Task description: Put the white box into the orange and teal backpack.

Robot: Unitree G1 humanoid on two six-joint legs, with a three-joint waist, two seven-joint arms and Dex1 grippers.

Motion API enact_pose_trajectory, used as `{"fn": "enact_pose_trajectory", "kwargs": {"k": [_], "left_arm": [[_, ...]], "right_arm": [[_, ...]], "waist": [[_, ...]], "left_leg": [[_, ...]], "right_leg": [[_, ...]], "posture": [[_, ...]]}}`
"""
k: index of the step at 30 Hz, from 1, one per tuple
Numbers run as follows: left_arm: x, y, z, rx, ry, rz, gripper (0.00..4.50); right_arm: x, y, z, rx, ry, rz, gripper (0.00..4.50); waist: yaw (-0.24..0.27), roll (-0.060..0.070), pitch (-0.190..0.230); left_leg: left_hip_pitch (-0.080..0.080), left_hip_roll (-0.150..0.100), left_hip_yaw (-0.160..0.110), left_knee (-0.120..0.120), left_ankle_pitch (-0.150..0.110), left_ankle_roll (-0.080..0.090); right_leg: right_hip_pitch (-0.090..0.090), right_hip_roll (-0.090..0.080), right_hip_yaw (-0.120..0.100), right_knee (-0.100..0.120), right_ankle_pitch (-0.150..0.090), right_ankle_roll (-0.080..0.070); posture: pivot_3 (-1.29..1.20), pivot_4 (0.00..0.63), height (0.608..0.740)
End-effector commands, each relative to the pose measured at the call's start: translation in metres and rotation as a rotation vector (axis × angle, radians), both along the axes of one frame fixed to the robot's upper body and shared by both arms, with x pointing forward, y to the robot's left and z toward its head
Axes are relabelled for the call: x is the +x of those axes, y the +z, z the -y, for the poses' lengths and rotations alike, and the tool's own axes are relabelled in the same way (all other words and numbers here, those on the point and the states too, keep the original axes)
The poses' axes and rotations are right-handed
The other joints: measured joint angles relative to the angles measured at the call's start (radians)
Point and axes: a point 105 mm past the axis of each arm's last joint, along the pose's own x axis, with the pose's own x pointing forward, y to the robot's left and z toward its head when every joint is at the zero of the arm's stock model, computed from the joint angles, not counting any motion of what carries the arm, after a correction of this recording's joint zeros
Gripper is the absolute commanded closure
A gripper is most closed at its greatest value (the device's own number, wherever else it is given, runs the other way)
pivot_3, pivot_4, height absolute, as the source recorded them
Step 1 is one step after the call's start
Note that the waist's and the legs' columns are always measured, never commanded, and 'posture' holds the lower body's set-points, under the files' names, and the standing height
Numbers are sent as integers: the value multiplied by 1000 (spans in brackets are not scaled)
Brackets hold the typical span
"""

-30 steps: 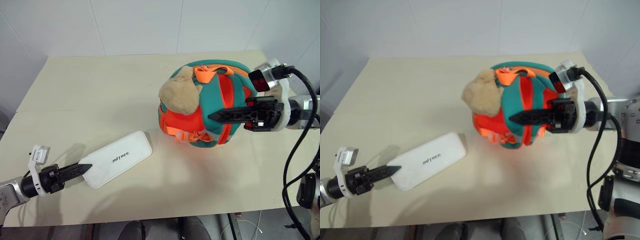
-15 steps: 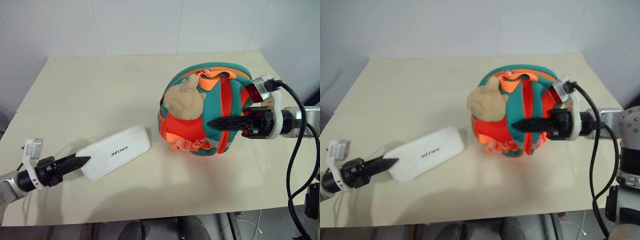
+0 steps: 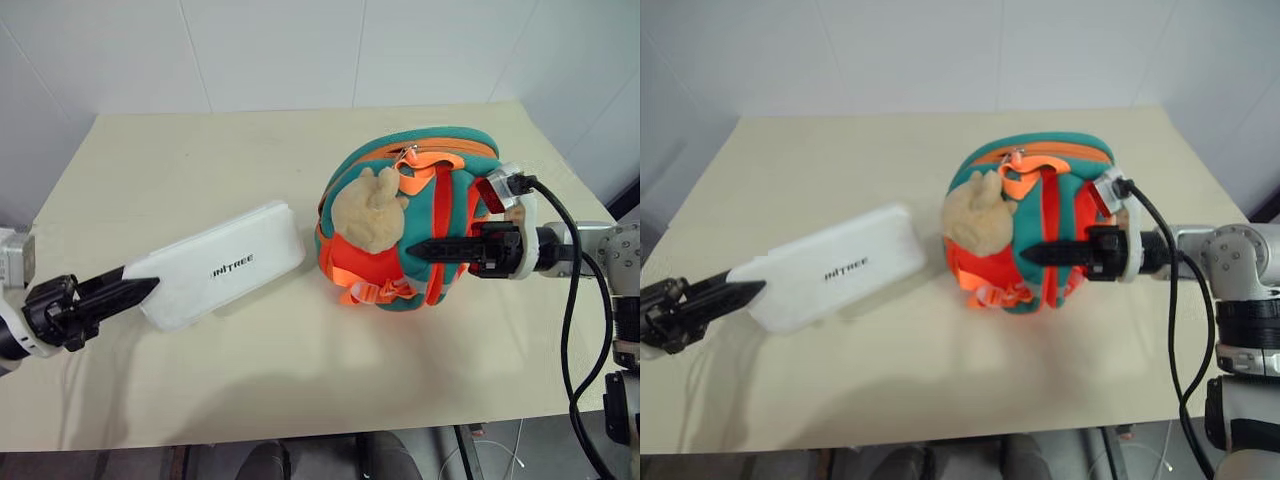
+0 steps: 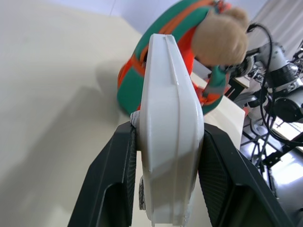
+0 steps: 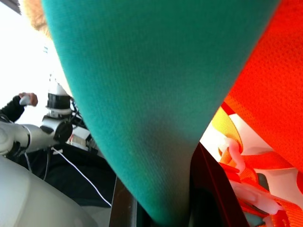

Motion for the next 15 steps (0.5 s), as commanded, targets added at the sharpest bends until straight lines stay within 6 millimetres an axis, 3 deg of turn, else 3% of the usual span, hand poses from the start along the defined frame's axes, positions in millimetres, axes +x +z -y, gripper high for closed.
{"fn": "enact_pose_trajectory", "kwargs": {"k": [1,5,15], "left_arm": [[7,31,6,18,-39,158,2914],[21,43,16,8,-91,214,2914],[55,49,35,13,-158,299,2914]], "right_arm": [[-2,-2,-2,11,21,6,3894],[-5,-5,-4,12,31,0,3894],[-10,-6,-4,22,24,-1,3894]], "waist": [[1,0,0],[0,0,0],[2,0,0]], "left_leg": [[0,0,0,1,0,0],[1,0,0,2,0,0],[1,6,3,2,0,-4]], "right_leg": [[0,0,0,0,0,0],[1,1,0,2,1,0],[1,9,2,0,1,-1]], "posture": [[0,150,740],[0,150,740],[0,150,740]]}}
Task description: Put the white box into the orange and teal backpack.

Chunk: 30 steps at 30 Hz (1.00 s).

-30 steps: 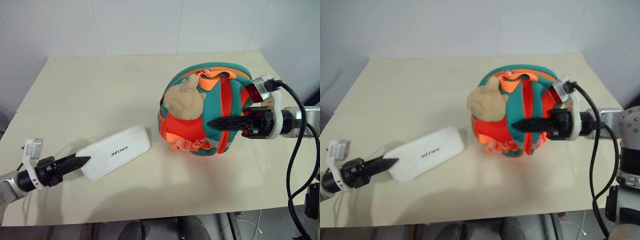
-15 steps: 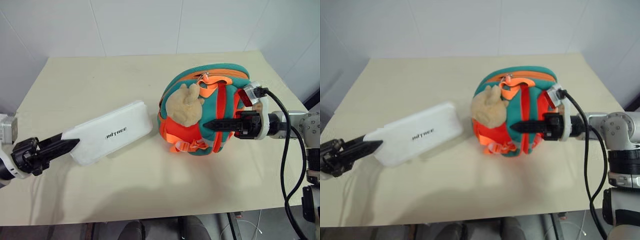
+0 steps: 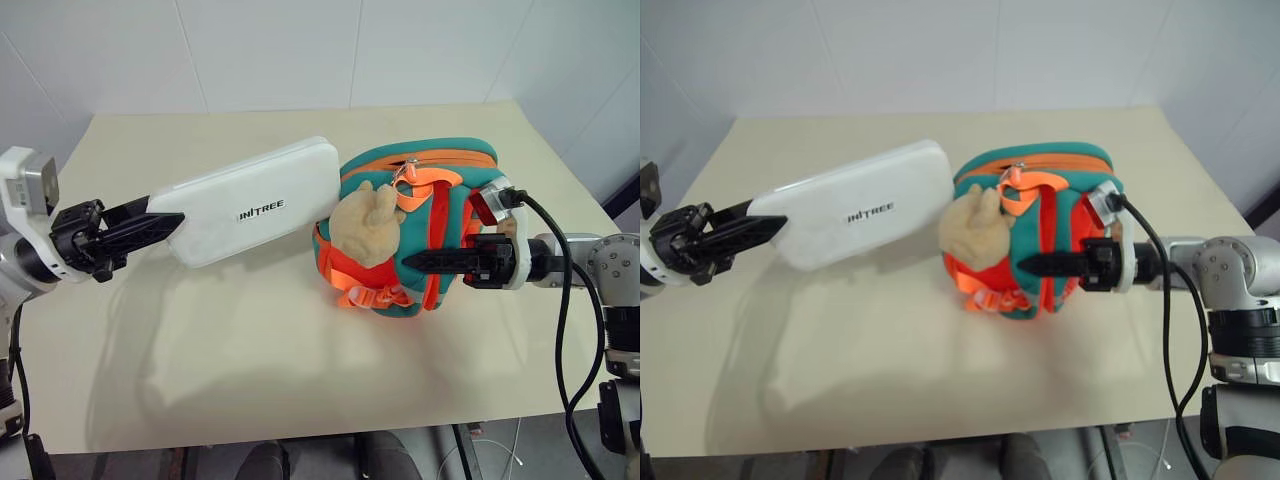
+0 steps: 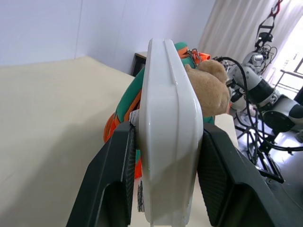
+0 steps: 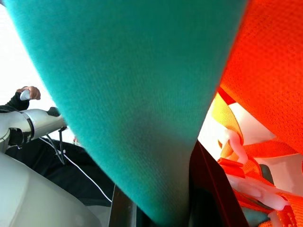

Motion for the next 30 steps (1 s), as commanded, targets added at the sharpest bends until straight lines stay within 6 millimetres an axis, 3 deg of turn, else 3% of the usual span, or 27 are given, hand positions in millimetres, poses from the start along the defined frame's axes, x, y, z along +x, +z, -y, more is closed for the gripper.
{"fn": "enact_pose_trajectory", "kwargs": {"k": [1,7,21,30], "left_arm": [[13,11,6,2,7,112,2914],[31,19,9,7,32,216,2914],[50,26,12,-12,67,316,2914],[59,27,25,-34,48,348,2914]], "right_arm": [[-7,5,-4,14,27,24,3894],[-9,5,-5,22,12,27,3894],[-13,5,-2,26,-10,31,3894],[-25,11,3,1,27,24,3894]], "waist": [[4,0,0],[22,0,0],[25,-1,0],[26,-1,0]], "left_leg": [[0,0,0,0,0,0],[-1,0,1,5,0,0],[-2,1,1,7,-1,0],[-2,1,1,8,-1,1]], "right_leg": [[0,0,0,0,0,0],[1,0,0,0,2,0],[1,1,0,1,2,0],[1,1,0,1,3,0]], "posture": [[0,150,740],[0,150,740],[0,150,740],[0,150,740]]}}
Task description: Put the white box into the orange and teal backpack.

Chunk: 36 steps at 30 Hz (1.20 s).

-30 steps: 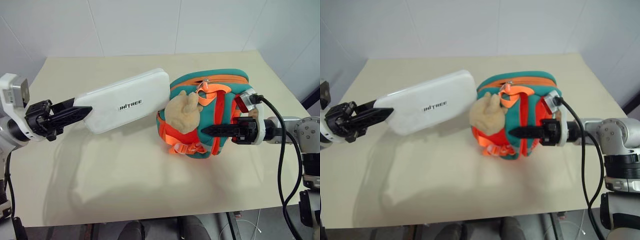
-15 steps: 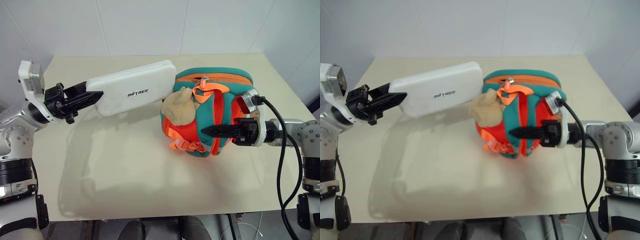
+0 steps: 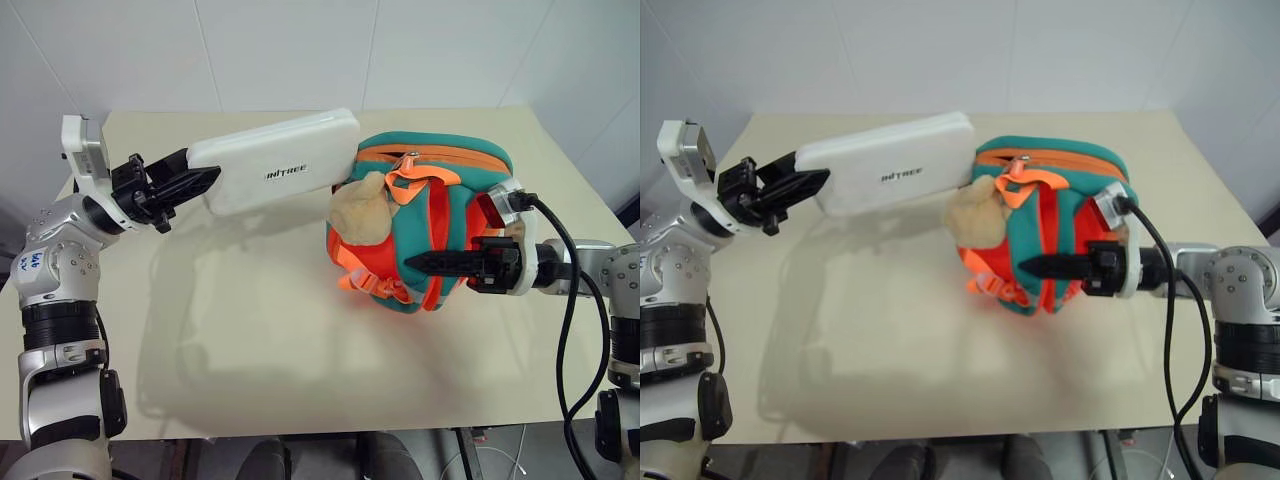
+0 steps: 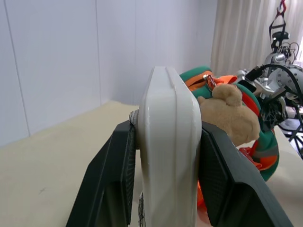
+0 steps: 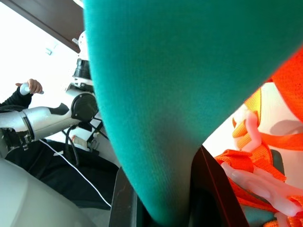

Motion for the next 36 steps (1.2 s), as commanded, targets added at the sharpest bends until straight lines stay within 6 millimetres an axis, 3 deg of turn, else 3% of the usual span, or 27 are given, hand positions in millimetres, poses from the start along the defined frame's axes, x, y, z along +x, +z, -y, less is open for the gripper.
{"fn": "enact_pose_trajectory", "kwargs": {"k": [1,10,14,24,31,36], "left_arm": [[0,12,4,14,5,66,2914],[1,13,16,34,-89,69,2914],[-14,8,33,77,-212,29,2914],[-37,2,39,174,-322,-41,2914],[-27,-2,46,262,-306,-1,2914],[-6,-5,75,317,-270,74,2914]], "right_arm": [[-16,9,3,-6,63,8,3894],[-31,14,9,-45,122,-34,3894],[-27,16,10,-46,115,-27,3894],[-25,16,11,-57,129,-28,3894],[-25,14,9,-57,148,-28,3894],[-25,13,8,-54,150,-25,3894]], "waist": [[1,0,0],[5,0,0],[5,-1,0],[-1,-1,0],[-1,-1,0],[5,-1,0]], "left_leg": [[0,0,0,0,0,0],[0,0,0,1,-1,2],[-1,0,0,1,-1,2],[-1,0,1,1,-1,2],[-1,1,1,1,-1,2],[-1,0,2,1,-1,2]], "right_leg": [[0,0,0,0,0,0],[0,0,0,0,0,0],[0,0,0,-1,0,0],[0,0,0,-1,0,0],[0,1,0,-1,0,0],[0,1,0,-1,0,0]], "posture": [[0,150,740],[0,150,740],[0,150,740],[0,150,740],[0,150,740],[0,150,740]]}}
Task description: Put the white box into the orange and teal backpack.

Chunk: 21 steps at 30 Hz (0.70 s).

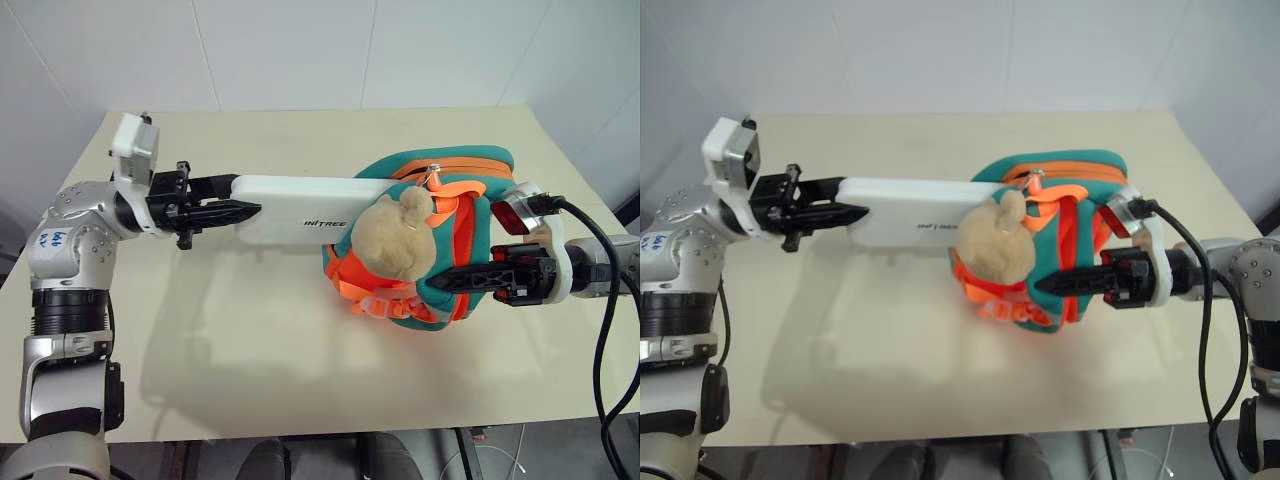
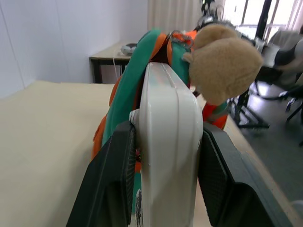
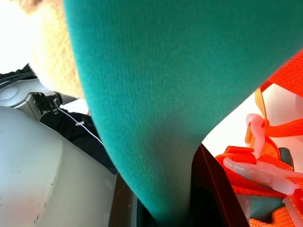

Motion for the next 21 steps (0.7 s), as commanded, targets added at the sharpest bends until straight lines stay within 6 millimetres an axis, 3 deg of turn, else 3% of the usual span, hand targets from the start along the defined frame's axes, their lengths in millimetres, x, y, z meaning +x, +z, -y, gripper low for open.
{"fn": "enact_pose_trajectory", "kwargs": {"k": [1,15,20,21], "left_arm": [[10,5,27,36,1,82,2914],[4,0,142,-22,-109,-14,2914],[10,-13,160,48,-78,-31,2914],[11,-17,160,64,-75,-36,2617]], "right_arm": [[-4,6,-3,6,28,28,3894],[-5,2,-10,13,35,34,3894],[-7,1,-11,16,38,33,3894],[-7,1,-11,18,37,32,3909]], "waist": [[4,0,0],[20,0,0],[21,0,0],[22,0,0]], "left_leg": [[0,0,0,0,0,0],[0,0,2,2,0,0],[0,0,2,2,0,0],[0,0,2,2,0,0]], "right_leg": [[0,0,0,0,0,0],[0,0,1,0,1,1],[0,0,1,0,1,1],[0,0,1,0,1,1]], "posture": [[0,150,740],[0,150,740],[0,150,740],[0,150,740]]}}
